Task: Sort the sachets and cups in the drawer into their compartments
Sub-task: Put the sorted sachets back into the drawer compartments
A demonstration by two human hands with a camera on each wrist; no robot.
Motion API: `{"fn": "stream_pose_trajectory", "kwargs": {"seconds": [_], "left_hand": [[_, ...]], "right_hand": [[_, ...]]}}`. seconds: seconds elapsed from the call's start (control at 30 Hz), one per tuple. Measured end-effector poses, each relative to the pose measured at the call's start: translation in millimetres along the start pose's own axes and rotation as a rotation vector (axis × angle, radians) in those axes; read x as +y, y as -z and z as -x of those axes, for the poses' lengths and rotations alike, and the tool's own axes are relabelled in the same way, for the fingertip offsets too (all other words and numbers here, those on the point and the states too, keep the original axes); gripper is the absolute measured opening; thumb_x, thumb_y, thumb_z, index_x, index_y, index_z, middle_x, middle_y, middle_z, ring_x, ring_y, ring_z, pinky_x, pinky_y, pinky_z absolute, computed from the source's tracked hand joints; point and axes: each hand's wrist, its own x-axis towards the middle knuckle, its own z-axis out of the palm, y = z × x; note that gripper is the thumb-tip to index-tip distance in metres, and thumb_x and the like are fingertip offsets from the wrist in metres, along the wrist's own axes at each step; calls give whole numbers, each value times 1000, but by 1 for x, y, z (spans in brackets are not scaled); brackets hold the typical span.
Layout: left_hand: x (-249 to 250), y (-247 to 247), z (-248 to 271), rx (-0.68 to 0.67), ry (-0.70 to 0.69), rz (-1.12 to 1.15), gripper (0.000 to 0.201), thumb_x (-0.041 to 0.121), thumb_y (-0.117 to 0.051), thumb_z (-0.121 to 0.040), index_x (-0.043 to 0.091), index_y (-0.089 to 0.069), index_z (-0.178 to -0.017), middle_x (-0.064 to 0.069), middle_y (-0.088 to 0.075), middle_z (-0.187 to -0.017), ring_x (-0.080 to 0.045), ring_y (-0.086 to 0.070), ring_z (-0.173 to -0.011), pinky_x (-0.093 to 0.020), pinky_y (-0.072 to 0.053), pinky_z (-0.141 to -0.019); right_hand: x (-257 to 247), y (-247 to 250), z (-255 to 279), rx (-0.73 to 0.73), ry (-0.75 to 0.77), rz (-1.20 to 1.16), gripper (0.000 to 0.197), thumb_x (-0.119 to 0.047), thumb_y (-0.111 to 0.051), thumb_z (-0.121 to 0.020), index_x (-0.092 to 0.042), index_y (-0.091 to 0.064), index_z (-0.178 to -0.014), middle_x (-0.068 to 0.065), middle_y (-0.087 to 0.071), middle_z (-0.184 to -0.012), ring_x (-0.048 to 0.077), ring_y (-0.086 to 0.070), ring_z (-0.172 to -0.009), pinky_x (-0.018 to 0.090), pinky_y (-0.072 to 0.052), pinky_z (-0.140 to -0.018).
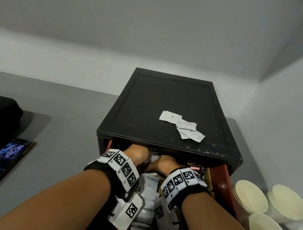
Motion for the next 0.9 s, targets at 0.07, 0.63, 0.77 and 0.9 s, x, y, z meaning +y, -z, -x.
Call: {"fn": "stream_pose_trajectory", "kwargs": {"seconds": [0.07, 0.63, 0.77, 0.9], "left_hand": [[1, 0, 0, -6, -8, -45, 39, 6, -46, -95, -10, -48, -130, -9, -44, -103, -18, -43, -95, -31, -43, -93], [1, 5, 3, -89, 5, -34, 39, 2, -48, -92, -11, -48, -129, -10, -48, -101, -20, -45, -97, -37, -42, -100], [1, 9, 8, -79, 20, -43, 40, 2, -51, -90, -10, -49, -129, -10, -47, -102, -21, -46, -96, -38, -43, -99], [2, 12, 19, -60, 2, -73, 40, 2, -49, -92, -9, -47, -131, -9, -45, -105, -20, -44, -97, -37, -43, -100]], "right_hand": [[0, 2, 1, -13, -2, -8, 40, -21, -82, -65, 0, -69, -97, 16, -67, -106, 29, -63, -100, 40, -53, -90], [12, 17, 7, -91, 79, -252, 56, -29, -87, -43, -4, -72, -92, 11, -72, -99, 27, -67, -97, 42, -51, -95], [18, 26, 21, -75, 59, -334, 66, -30, -84, -62, 1, -60, -115, 10, -65, -116, 25, -60, -109, 38, -44, -102], [22, 36, 37, -5, -1, -281, 63, -29, -67, -85, 3, -44, -133, 14, -57, -125, 26, -54, -114, 35, -42, -102]]}}
